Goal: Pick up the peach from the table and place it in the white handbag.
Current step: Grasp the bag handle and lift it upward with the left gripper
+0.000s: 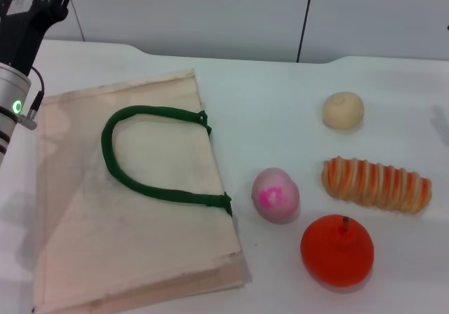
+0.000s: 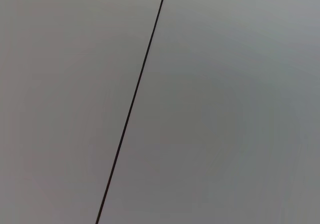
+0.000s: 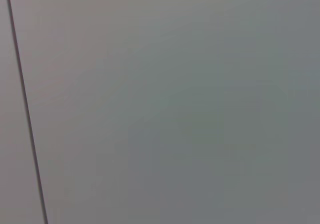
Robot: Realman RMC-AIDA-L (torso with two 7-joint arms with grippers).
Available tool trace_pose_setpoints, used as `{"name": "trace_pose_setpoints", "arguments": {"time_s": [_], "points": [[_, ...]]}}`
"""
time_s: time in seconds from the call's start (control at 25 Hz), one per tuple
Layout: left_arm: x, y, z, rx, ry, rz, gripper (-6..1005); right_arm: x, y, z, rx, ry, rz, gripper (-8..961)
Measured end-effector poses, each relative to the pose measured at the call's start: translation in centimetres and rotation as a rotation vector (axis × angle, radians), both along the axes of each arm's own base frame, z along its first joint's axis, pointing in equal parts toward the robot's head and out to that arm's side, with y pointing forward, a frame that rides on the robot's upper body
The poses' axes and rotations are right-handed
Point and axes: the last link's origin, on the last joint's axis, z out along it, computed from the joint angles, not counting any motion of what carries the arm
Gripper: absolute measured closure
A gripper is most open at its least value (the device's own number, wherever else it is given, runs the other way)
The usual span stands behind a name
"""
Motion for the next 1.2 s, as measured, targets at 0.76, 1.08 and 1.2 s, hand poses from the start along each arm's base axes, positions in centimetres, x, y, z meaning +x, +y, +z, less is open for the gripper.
{"name": "trace_pose_setpoints", "arguments": {"time_s": [0.76, 1.08, 1.2], "points": [[0.2, 0.2, -0.5, -0.059, 0.025, -0.017, 307, 0.0, 0.0, 0.0, -0.001, 0.0, -0.001, 59], [-0.1, 2.3, 2.8, -0.332, -0.089, -0.057, 306, 0.6, -0.3, 0.1, 0.0, -0.003, -0.017, 60], [-0.1, 3.1, 5.2, -0.466, -0.09, -0.031, 306, 0.6, -0.3, 0.2, 0.0, -0.004, -0.017, 60]]}}
